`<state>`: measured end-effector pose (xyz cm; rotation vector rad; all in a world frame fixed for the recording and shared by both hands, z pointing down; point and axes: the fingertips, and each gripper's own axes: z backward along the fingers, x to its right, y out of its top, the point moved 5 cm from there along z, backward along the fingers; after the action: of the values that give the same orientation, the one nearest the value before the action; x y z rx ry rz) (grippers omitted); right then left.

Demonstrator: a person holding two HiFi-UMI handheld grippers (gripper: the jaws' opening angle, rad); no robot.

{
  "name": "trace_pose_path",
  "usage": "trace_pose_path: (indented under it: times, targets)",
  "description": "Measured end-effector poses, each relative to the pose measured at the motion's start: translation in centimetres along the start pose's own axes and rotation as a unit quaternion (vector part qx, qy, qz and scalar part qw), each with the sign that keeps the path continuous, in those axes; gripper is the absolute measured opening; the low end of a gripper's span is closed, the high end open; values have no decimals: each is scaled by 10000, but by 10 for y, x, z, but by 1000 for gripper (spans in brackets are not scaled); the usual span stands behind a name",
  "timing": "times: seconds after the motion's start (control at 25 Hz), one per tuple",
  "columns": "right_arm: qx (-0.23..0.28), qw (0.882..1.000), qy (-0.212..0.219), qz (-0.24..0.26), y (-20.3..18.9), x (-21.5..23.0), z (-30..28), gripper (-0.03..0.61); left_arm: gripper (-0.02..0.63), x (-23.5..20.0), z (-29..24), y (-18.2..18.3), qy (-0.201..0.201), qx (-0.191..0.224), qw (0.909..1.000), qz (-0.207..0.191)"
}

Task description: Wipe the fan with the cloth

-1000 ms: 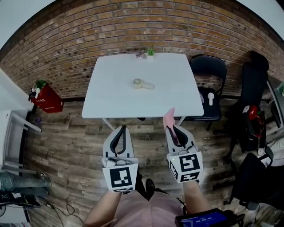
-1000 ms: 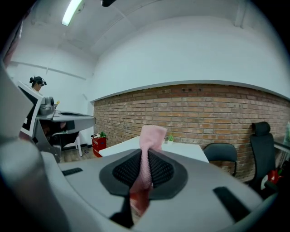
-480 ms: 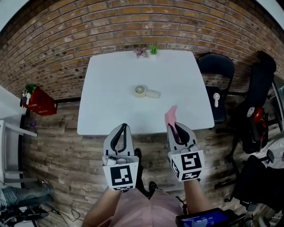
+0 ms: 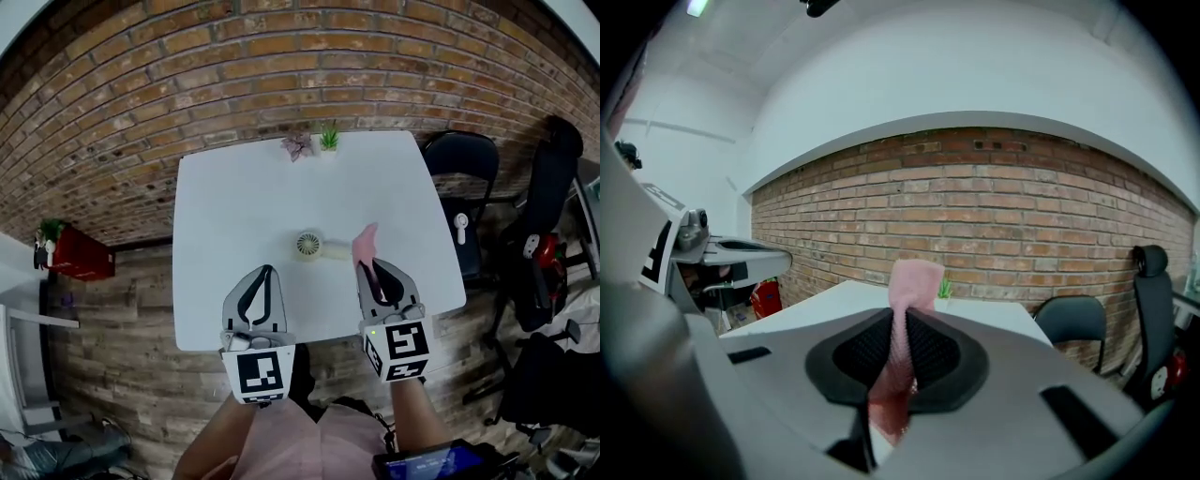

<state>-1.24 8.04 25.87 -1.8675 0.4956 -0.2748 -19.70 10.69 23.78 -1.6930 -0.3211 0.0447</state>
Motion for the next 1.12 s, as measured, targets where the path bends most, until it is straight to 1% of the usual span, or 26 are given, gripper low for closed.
trace_pose_path:
  times: [0.16, 0.36, 0.48, 0.6, 0.72, 0.88, 0.96, 1.12]
  targets:
    - [139, 9998, -92, 94, 22, 5, -23, 41, 12, -19, -27, 14, -29, 174, 9998, -27]
    - [251, 9995, -124, 170, 42, 15, -42, 41, 12, -32, -49, 29, -11, 402, 9991, -104]
    - [260, 9995, -70, 181, 44, 24, -56, 43, 12, -33, -62, 28, 4, 271, 9996, -123]
    - [181, 9997, 15, 155, 40, 35, -73, 41, 12, -32, -77, 25, 52, 223, 9996, -149]
    - [58, 9997, 179, 130, 36, 44, -94, 41, 12, -34, -93, 18, 129, 21, 9999, -68]
    - [-153, 9991, 393, 76, 25, 57, -121, 41, 12, -35, -117, 7, 247, -82, 9996, 62]
    - [-328, 9982, 507, 74, 13, 62, -132, 41, 12, -33, -124, -2, 317, -164, 9992, 165]
    - [-712, 9946, 749, 46, -19, 67, -151, 41, 12, -30, -137, -24, 414, -449, 9979, 217]
